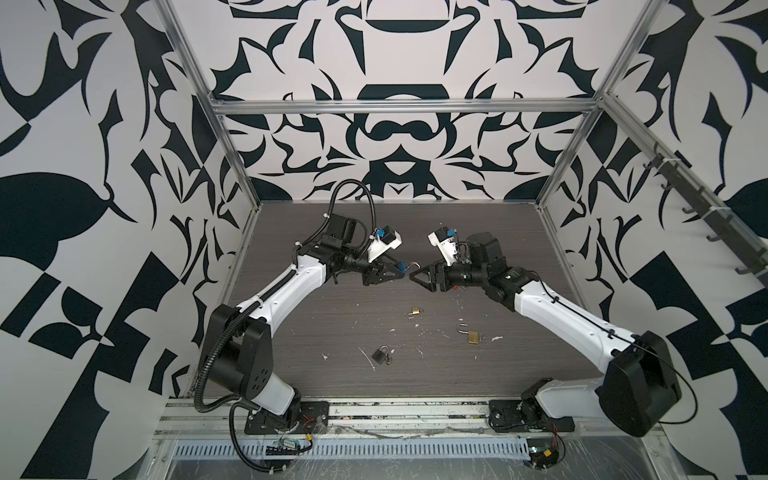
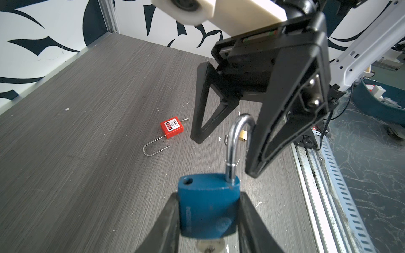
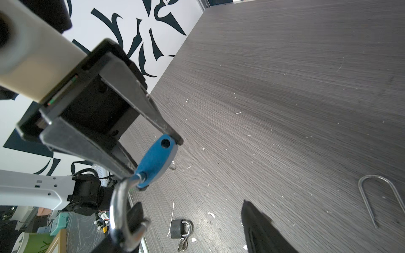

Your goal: Lock with the key

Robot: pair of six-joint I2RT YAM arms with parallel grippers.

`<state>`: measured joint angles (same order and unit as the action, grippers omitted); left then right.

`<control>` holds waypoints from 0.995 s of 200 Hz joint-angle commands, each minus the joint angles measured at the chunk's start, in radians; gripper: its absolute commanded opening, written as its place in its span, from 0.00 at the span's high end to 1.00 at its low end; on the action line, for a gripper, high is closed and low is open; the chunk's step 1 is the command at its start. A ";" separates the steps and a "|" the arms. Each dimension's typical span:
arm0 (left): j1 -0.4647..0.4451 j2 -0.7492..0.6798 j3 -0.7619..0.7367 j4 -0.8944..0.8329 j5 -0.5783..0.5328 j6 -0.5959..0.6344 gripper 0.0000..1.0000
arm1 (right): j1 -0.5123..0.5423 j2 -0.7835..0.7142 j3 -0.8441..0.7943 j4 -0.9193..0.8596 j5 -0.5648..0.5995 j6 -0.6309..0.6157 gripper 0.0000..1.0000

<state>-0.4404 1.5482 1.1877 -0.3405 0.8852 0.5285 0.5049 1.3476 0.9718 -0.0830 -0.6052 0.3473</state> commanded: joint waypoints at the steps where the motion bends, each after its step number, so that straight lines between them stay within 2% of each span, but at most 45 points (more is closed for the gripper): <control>1: -0.001 -0.004 -0.015 0.009 0.056 0.033 1.00 | -0.018 0.008 0.053 0.027 0.046 0.022 0.33; 29: -0.008 -0.005 -0.014 0.009 0.062 0.038 1.00 | -0.045 0.027 0.061 0.028 0.064 0.053 0.39; 62: -0.017 -0.010 -0.023 0.007 0.045 0.053 1.00 | -0.052 0.005 0.068 0.007 0.069 0.055 0.40; 94: -0.023 -0.028 -0.037 -0.004 -0.050 0.098 1.00 | -0.060 -0.051 0.088 -0.120 0.121 0.054 0.40; 116: -0.031 -0.039 -0.046 -0.016 -0.129 0.138 1.00 | -0.065 -0.078 0.108 -0.239 0.159 0.108 0.41; 154: -0.062 -0.034 -0.058 -0.029 -0.233 0.193 1.00 | -0.066 -0.088 0.079 -0.202 0.045 0.250 0.42; 199: -0.106 -0.028 -0.060 -0.038 -0.332 0.217 1.00 | -0.064 0.011 0.069 -0.112 -0.085 0.352 0.49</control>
<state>-0.5255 1.5421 1.1362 -0.3599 0.6151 0.6956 0.4381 1.3117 1.0401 -0.2558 -0.5968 0.6159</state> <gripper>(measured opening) 0.381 0.523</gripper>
